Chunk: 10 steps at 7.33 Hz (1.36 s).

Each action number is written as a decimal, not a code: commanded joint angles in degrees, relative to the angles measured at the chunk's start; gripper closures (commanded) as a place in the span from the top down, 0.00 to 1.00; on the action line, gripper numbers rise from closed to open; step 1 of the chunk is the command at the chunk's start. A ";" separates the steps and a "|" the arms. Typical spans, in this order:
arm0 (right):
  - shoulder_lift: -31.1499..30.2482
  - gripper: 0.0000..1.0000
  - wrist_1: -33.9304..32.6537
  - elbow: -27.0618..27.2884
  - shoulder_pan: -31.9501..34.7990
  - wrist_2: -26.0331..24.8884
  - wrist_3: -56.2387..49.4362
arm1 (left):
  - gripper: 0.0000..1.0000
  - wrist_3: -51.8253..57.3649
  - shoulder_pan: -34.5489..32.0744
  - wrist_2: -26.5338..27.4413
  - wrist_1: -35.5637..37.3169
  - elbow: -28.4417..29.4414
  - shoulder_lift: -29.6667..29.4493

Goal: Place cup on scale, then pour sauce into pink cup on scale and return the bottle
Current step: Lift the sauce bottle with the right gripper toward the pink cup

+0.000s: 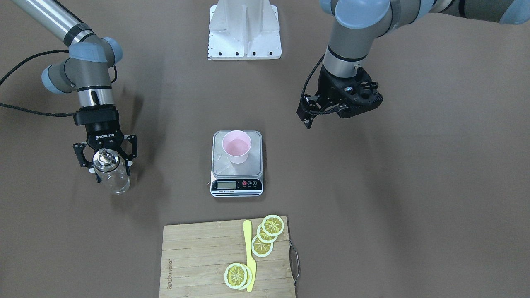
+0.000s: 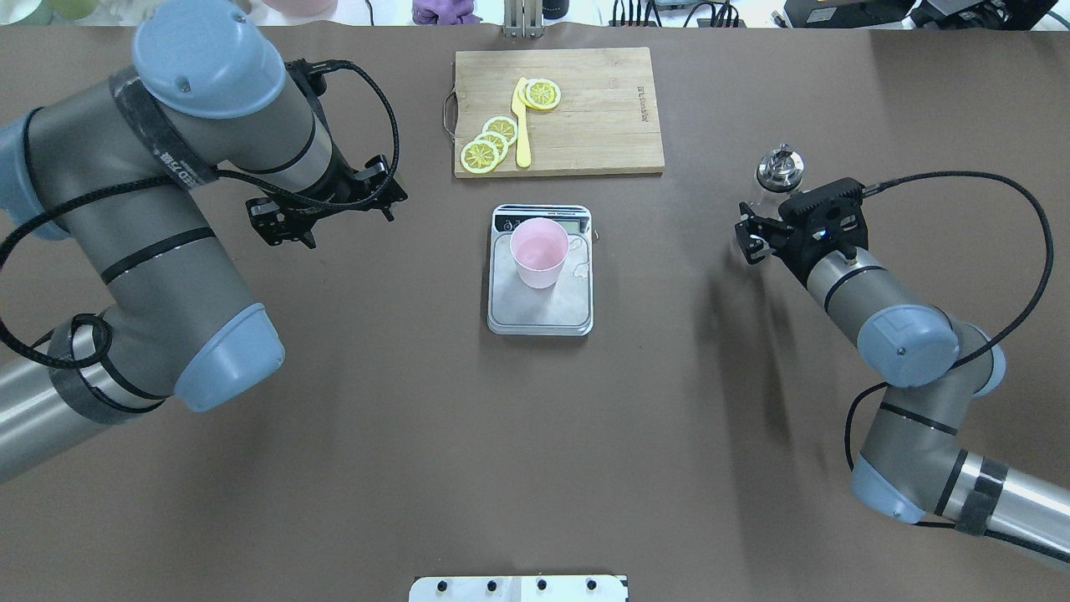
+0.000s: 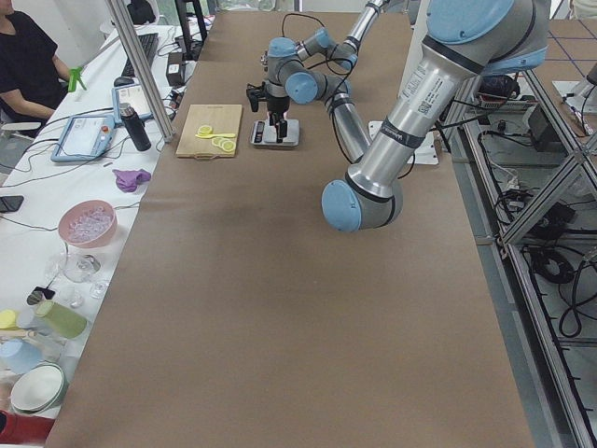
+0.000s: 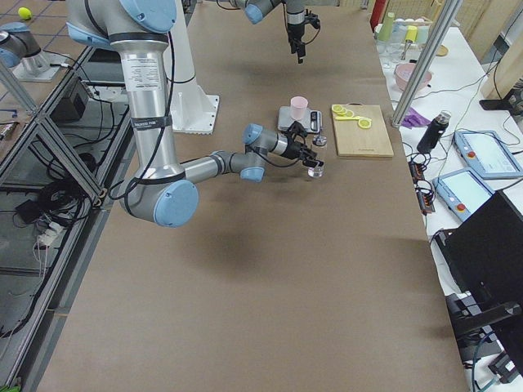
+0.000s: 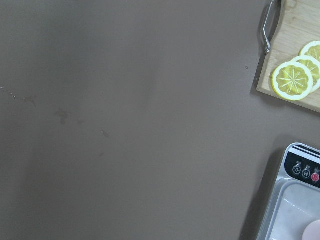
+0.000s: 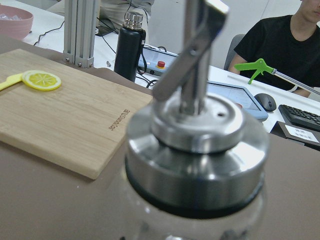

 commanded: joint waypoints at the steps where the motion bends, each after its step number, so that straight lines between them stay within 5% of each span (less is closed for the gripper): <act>1: 1.92 0.00 -8.01 4.00 4.43 4.63 -7.25 | 0.98 1.83 -0.10 1.16 0.00 -0.09 0.00; 4: 4.47 0.00 -22.45 10.27 3.48 -1.83 -18.80 | 0.98 11.06 -5.61 1.16 0.00 -0.17 1.83; 7: 10.35 0.00 -33.62 11.06 -6.52 -16.61 -18.81 | 0.98 26.77 -10.01 1.08 -12.53 -0.18 15.95; 9: 10.98 0.00 -35.91 10.63 -12.05 -25.55 -19.07 | 0.98 29.16 -13.36 0.99 -13.80 1.40 17.93; 10: 12.29 0.00 -42.63 10.01 -15.39 -33.96 -21.68 | 0.98 32.23 -13.98 0.99 -13.80 2.36 18.45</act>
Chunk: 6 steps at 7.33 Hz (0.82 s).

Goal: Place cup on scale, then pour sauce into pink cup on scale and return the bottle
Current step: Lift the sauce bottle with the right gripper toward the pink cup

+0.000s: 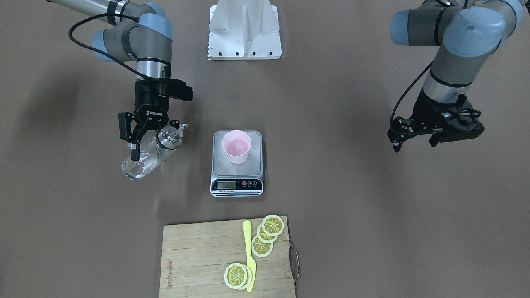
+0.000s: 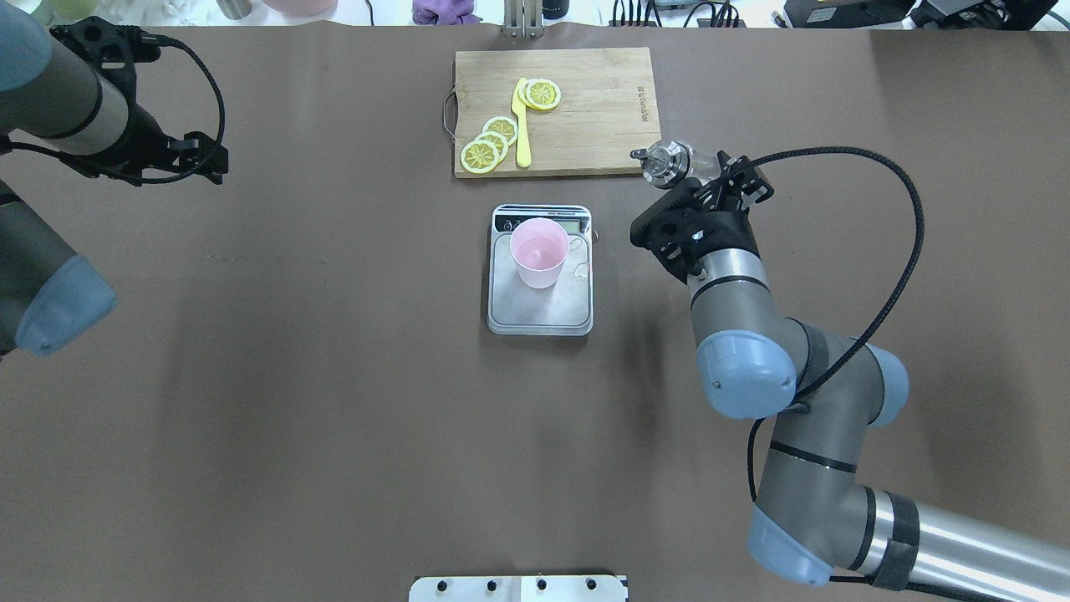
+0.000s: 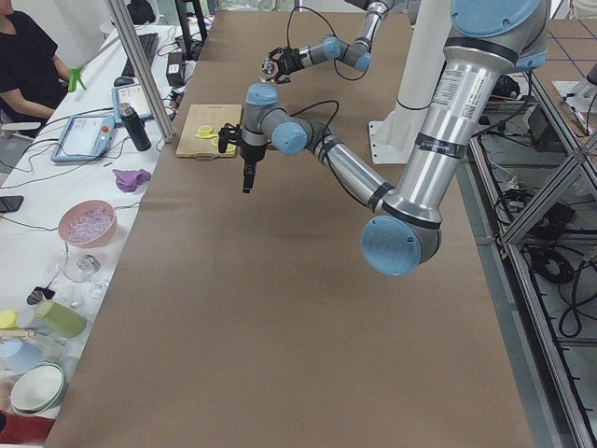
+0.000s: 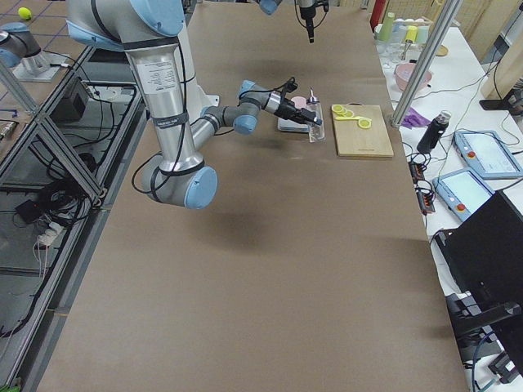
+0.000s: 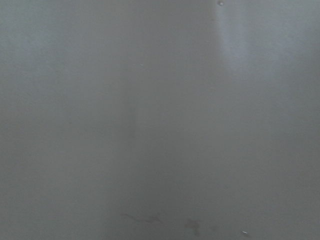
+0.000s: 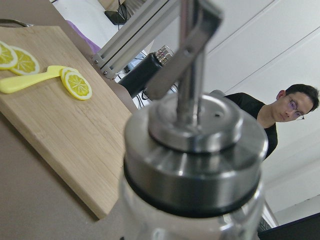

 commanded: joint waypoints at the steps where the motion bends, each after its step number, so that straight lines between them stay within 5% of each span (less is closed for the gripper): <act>1: 2.14 0.00 -8.59 -0.54 -4.73 -10.73 -4.86 | 0.98 3.43 -1.43 -0.01 -0.50 1.17 1.58; 6: 3.02 0.00 -9.06 -2.73 -3.34 -15.85 -25.00 | 0.98 3.43 -1.43 -0.01 -0.50 2.40 1.68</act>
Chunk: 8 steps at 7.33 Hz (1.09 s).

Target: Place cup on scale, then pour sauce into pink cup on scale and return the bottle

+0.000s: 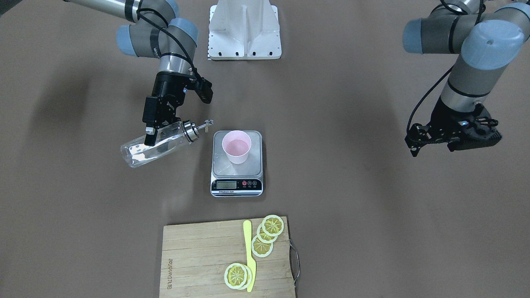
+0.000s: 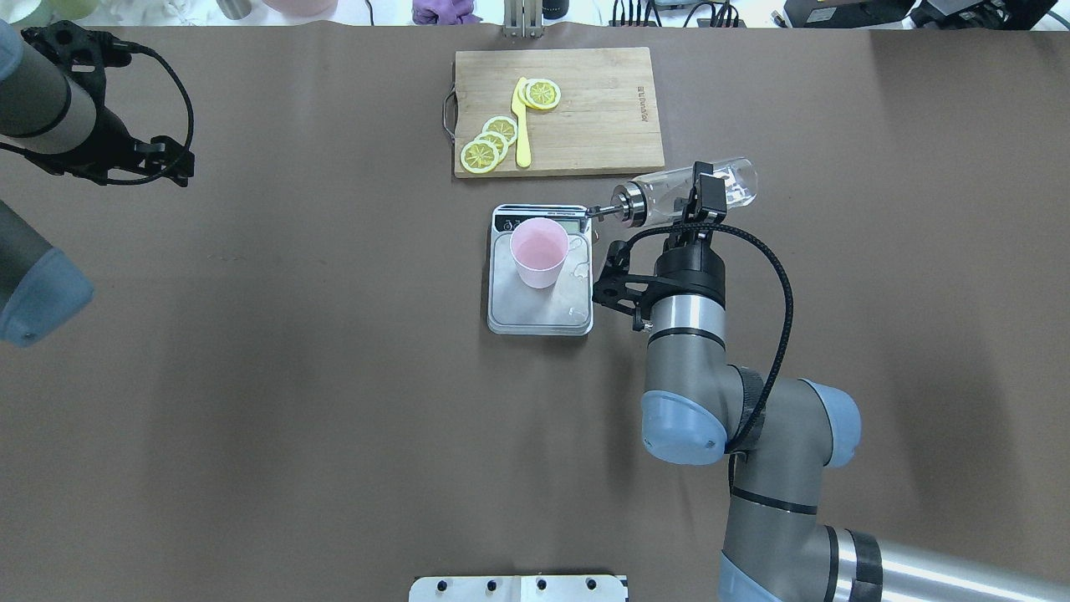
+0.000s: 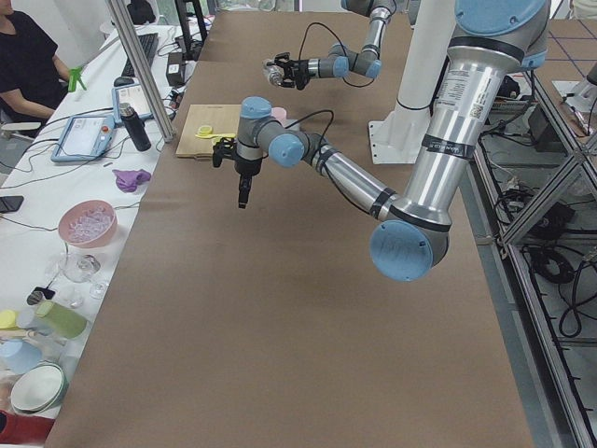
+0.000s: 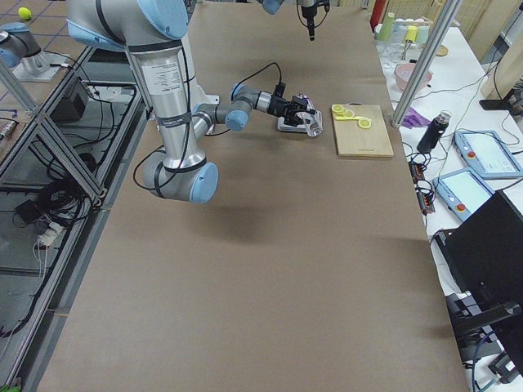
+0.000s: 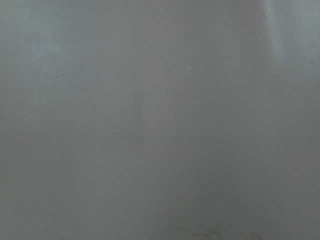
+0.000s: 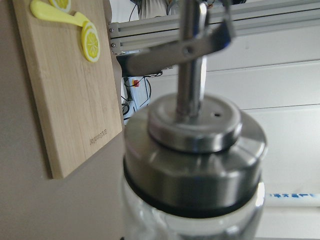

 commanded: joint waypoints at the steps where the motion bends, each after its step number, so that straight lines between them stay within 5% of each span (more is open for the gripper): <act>1: 2.45 0.00 -0.12 -2.80 0.56 -1.01 -3.99 | 0.98 0.01 -0.01 0.00 0.00 0.55 0.00; 3: 5.90 0.00 -0.03 -8.35 0.48 -2.24 -3.90 | 0.98 0.01 -0.01 0.00 0.00 0.82 0.00; 8: 7.12 0.00 -0.12 -10.56 -0.22 -8.03 -8.38 | 0.98 0.01 -0.27 0.00 0.00 1.25 0.00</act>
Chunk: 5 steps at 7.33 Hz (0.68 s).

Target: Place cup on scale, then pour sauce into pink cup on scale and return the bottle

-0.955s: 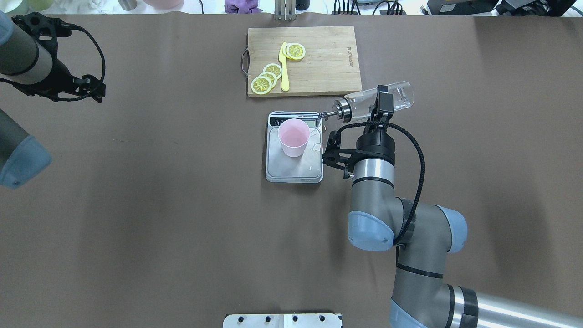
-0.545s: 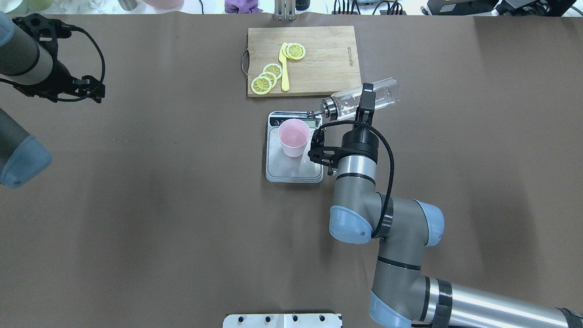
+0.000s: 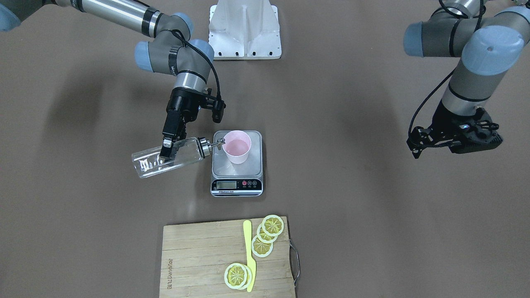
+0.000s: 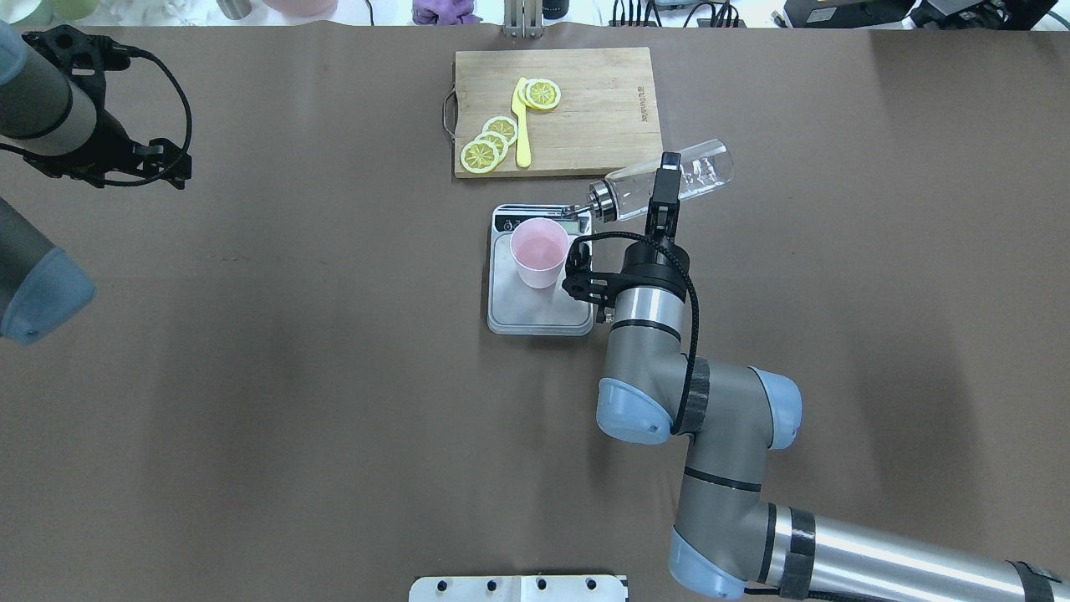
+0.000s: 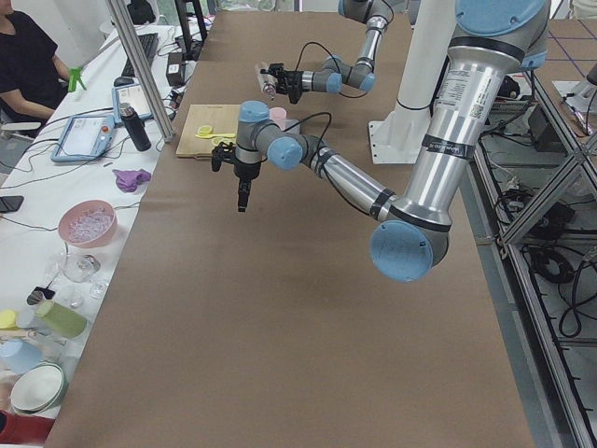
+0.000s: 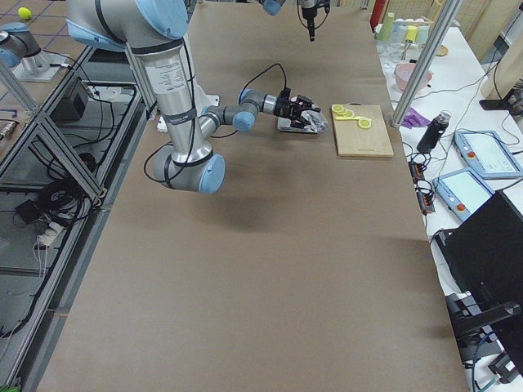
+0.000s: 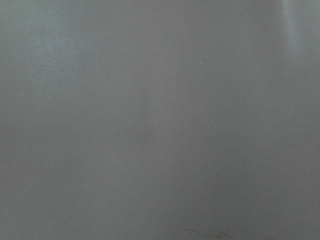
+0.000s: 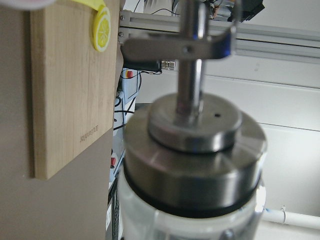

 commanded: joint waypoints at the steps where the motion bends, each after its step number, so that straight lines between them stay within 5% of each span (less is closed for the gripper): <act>1: 0.76 0.00 0.00 -0.70 -1.10 -3.32 -1.58 | 0.98 0.00 -0.13 0.00 0.00 0.28 0.00; 5: 0.67 0.00 0.00 -1.14 -1.37 -5.61 -5.09 | 0.98 0.00 -0.13 0.00 0.00 0.54 0.00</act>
